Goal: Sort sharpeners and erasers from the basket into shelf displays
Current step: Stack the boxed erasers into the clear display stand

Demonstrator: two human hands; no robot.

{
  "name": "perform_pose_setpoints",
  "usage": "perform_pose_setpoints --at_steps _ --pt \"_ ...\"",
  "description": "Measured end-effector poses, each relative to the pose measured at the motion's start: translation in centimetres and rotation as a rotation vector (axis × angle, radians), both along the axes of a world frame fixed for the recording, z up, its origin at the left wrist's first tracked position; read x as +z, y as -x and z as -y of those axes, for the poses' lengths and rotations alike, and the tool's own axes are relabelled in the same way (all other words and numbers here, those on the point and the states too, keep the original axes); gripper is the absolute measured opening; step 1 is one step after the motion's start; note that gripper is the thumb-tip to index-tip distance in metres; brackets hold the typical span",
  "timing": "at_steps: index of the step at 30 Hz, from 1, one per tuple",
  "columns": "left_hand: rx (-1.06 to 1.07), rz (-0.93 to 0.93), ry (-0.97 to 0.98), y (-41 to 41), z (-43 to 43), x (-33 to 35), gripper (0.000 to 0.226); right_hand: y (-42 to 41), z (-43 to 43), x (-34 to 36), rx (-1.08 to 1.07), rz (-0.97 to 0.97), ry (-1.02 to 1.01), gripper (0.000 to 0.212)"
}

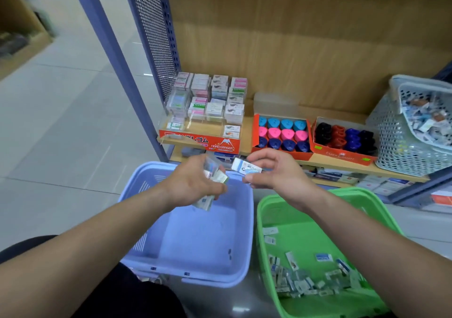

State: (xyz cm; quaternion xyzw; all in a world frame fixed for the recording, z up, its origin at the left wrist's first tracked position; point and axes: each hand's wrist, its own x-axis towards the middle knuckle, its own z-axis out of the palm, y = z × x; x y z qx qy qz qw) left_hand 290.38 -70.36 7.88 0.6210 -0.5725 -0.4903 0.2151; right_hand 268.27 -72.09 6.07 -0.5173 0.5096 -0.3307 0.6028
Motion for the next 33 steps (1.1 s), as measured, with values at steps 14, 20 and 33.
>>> perform_pose_setpoints --at_steps 14,20,33 --pt "0.206 0.166 -0.006 -8.5 5.7 -2.5 0.032 -6.5 9.0 -4.3 -0.151 0.071 -0.121 0.017" --pt "0.239 0.175 -0.008 -9.6 7.9 -4.2 0.032 -6.1 14.3 -7.7 -0.193 -0.208 0.0 0.015" --pt "0.197 0.204 -0.037 -8.2 11.0 -4.5 0.031 -5.7 22.0 -9.3 -0.142 -0.453 0.252 0.008"
